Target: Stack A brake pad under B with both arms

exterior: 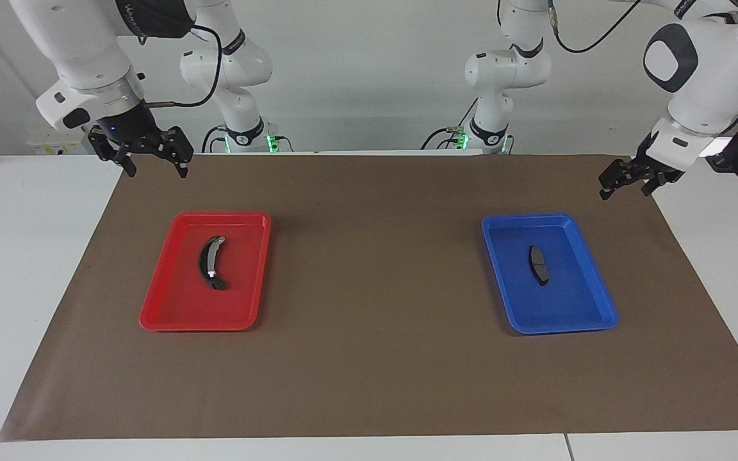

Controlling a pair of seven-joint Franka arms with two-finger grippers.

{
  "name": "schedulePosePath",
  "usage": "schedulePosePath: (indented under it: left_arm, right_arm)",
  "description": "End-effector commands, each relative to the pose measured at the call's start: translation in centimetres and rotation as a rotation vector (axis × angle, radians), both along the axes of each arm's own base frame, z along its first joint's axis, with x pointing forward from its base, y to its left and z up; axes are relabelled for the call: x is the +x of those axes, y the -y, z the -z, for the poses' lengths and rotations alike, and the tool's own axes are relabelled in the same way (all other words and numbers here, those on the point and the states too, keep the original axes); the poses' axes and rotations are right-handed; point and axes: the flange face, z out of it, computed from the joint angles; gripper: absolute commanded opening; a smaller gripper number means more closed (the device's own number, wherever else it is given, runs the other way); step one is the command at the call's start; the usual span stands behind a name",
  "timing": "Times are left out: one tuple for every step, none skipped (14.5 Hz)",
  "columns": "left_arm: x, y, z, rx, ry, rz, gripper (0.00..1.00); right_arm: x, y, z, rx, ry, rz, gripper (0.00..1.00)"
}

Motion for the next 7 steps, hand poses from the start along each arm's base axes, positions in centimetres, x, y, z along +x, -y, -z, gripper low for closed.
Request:
schedulePosePath:
  left_arm:
    - [-0.6,0.4,-0.1,-0.001,0.015,0.021,0.99]
    - [-0.6,1.0,0.7,0.002,0.073,0.031,0.99]
    - [-0.6,2.2,2.1,0.002,0.119,0.053,0.99]
    - [-0.4,2.9,3.6,0.002,0.129,0.056,0.99]
    - [-0.2,3.2,4.9,0.000,0.124,0.042,0.99]
    - [0.7,4.4,7.3,0.001,0.110,0.011,0.99]
    - [1.3,6.3,9.6,0.000,0.115,0.018,0.99]
  right_arm:
    - [-0.3,0.5,-0.2,0.002,0.003,-0.008,1.00]
    - [-0.3,0.5,-0.2,0.002,0.003,-0.007,1.00]
    - [-0.4,0.4,-0.1,0.004,0.000,-0.005,1.00]
    - [-0.4,0.4,-0.1,0.004,0.001,-0.005,1.00]
    - [-0.4,0.4,-0.1,0.004,0.001,-0.007,1.00]
    - [-0.4,0.4,-0.1,0.004,0.003,-0.007,1.00]
    - [-0.4,0.4,-0.1,0.004,0.003,-0.008,1.00]
